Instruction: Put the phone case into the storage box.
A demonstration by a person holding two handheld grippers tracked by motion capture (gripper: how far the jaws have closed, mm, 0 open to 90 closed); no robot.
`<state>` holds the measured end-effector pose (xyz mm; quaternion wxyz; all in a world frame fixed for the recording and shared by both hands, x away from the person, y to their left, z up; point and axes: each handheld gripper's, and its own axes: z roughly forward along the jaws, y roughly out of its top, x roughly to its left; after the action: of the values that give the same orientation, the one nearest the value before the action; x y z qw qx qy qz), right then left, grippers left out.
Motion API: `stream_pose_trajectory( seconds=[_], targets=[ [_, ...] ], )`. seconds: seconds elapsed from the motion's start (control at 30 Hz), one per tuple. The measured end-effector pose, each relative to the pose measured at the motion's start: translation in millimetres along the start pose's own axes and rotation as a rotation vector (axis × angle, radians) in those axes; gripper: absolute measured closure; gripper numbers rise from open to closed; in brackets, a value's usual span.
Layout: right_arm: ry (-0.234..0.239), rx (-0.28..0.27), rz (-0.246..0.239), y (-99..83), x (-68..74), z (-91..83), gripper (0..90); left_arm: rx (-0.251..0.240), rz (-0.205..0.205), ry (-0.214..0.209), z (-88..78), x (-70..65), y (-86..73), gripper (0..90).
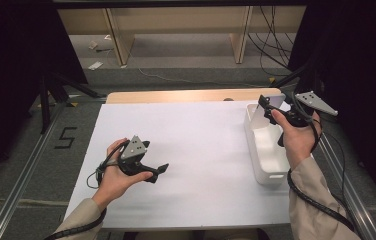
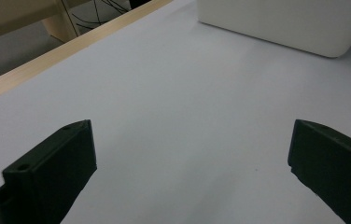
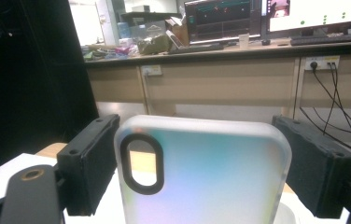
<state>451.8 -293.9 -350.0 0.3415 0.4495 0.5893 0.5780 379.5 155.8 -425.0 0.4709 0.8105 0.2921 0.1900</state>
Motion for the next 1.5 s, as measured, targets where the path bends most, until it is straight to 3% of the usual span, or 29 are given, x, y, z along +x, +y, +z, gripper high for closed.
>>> stream_pose_trajectory(
  seconds=[1.5],
  targets=[
    [-0.069, 0.011, 0.014, -2.5, -17.4, -3.5, 18.9, -0.002, 0.003, 0.006, -0.3, 0.4, 0.2, 0.6]
  ],
)
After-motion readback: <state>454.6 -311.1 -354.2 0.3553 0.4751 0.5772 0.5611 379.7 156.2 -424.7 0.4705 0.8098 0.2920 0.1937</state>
